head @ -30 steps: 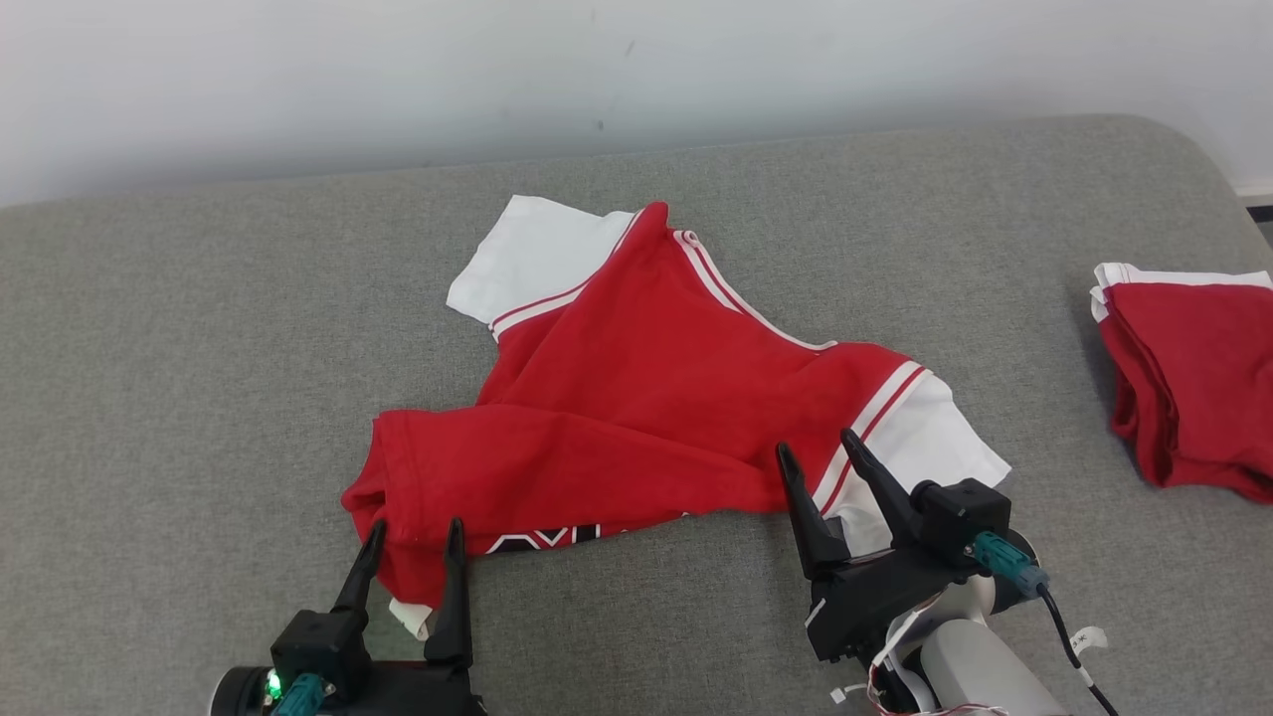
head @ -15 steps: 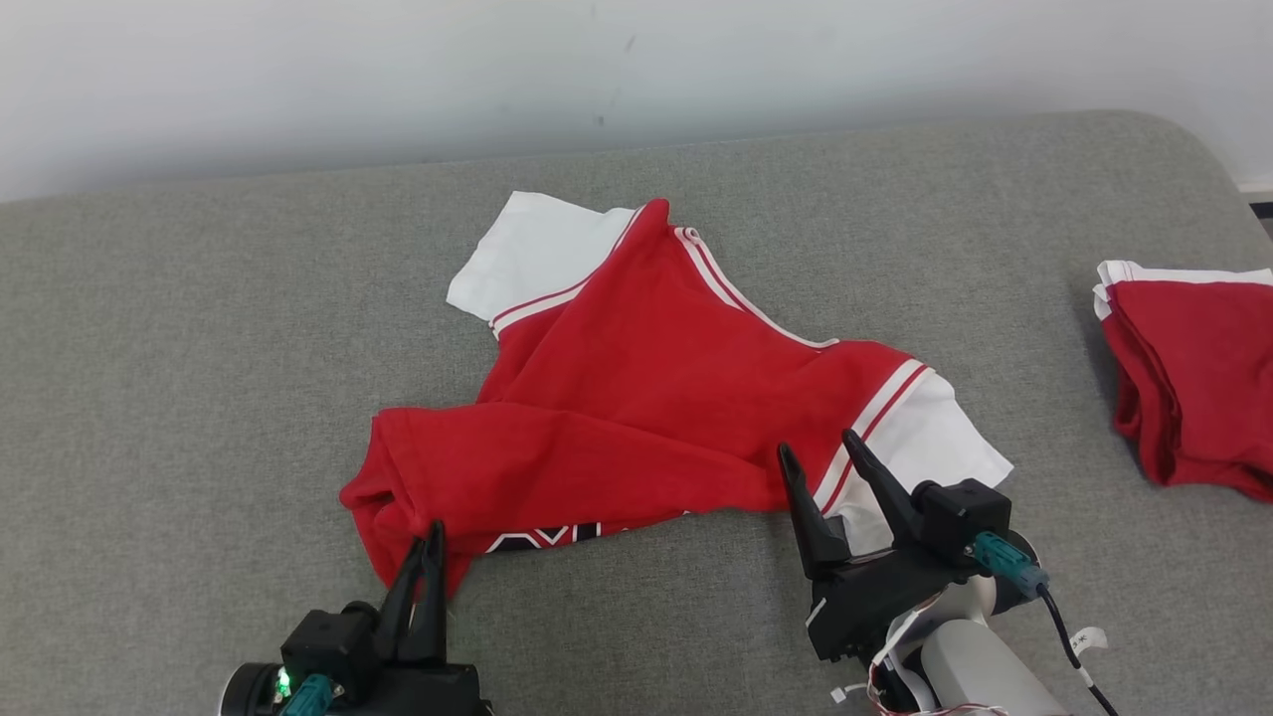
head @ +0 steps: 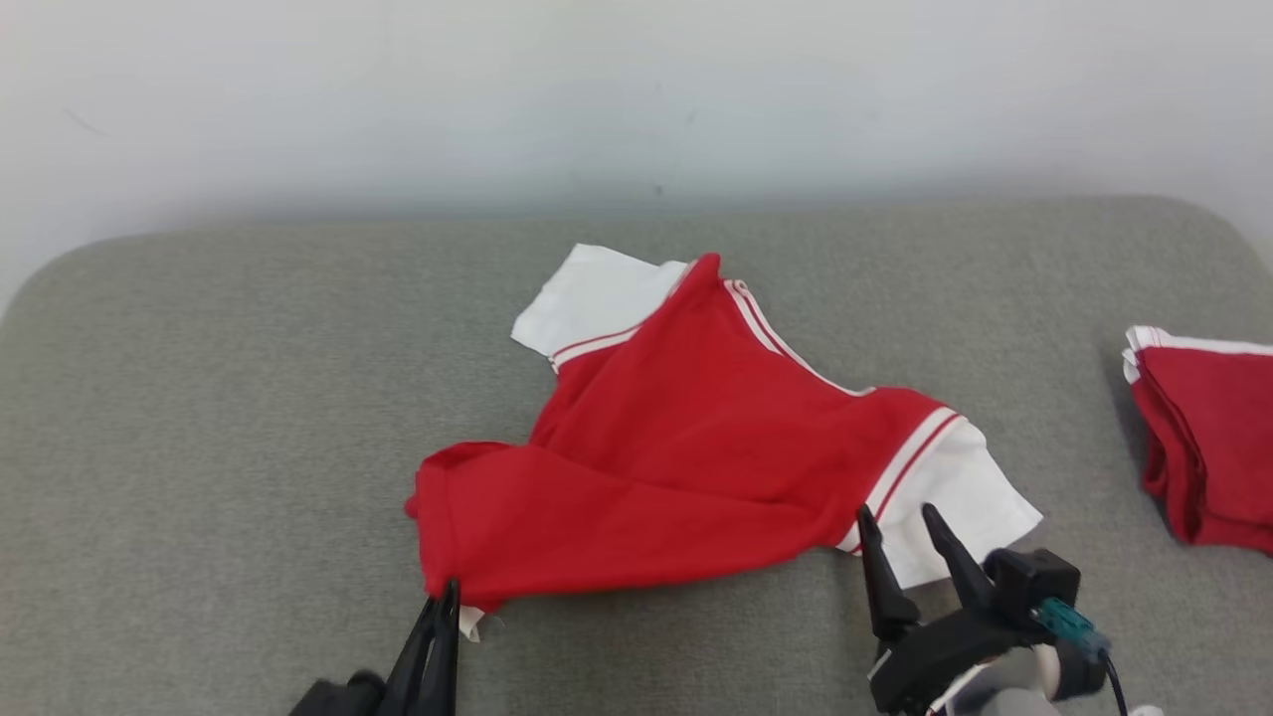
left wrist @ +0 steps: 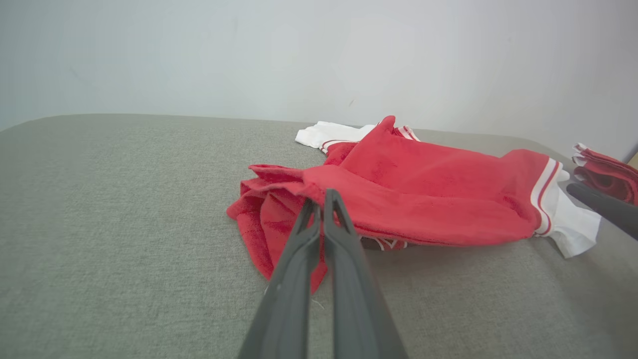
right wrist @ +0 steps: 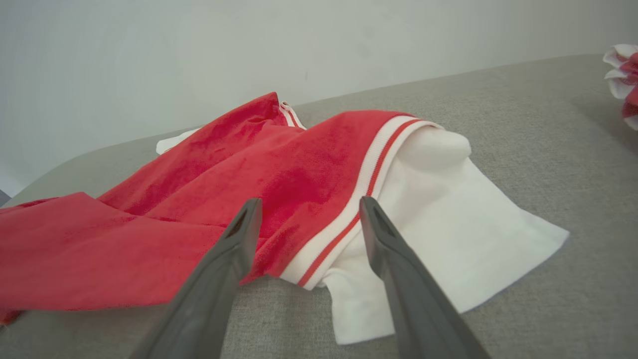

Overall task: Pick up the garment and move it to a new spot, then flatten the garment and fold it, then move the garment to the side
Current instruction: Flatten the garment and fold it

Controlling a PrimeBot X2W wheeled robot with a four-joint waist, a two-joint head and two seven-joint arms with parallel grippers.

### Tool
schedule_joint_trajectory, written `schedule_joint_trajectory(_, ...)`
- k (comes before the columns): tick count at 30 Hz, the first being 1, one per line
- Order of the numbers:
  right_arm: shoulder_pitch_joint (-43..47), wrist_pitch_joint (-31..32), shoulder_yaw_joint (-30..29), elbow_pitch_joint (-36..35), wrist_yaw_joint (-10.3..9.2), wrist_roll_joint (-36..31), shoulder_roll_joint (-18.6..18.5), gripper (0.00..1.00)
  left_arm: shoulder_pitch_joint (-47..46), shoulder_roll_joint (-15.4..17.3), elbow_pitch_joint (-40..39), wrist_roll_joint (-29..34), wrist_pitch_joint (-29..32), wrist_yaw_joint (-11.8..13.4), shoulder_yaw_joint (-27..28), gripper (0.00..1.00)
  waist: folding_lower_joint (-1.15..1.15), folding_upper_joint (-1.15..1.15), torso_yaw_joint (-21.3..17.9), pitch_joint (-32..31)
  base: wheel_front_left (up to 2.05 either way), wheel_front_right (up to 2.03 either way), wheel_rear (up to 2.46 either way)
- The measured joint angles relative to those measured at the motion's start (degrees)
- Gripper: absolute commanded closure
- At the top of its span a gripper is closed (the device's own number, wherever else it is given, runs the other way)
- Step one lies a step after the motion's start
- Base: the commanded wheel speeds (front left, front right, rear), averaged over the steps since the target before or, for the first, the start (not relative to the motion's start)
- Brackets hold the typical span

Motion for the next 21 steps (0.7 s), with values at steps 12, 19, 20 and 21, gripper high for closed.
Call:
schedule_joint_trajectory(12, 3.9, 0.0, -6.5, -0.5, 0.0, -2.9, 0.7, 0.0, 7.2, 0.0, 4.8, 1.5, 0.0, 1.4, 9.0, 1.0, -0.01, 0.0, 3.9, -4.3, 0.0, 0.0, 0.0)
schedule_joint_trajectory(19, 4.2, 0.0, -6.6, 0.7, 0.0, -4.1, 0.9, 0.0, 5.3, 0.0, 9.8, 1.9, 0.0, 2.7, 13.1, 1.0, 0.0, 0.0, 1.8, -3.6, 0.0, 0.0, 0.0)
schedule_joint_trajectory(20, 4.4, 0.0, -6.8, 0.8, 0.0, -4.1, 0.9, 0.0, 5.2, 0.0, 10.2, 1.7, 0.0, 2.9, 13.2, 1.0, 0.0, 0.0, 1.4, -3.5, 0.0, 0.0, 0.0)
schedule_joint_trajectory(21, 4.6, 0.0, -7.1, 0.7, 0.0, -4.1, 1.0, 0.0, 5.2, 0.1, 10.6, 1.5, 0.0, 2.9, 13.1, 1.0, 0.0, 0.0, 1.0, -3.5, 0.0, 0.0, 0.0)
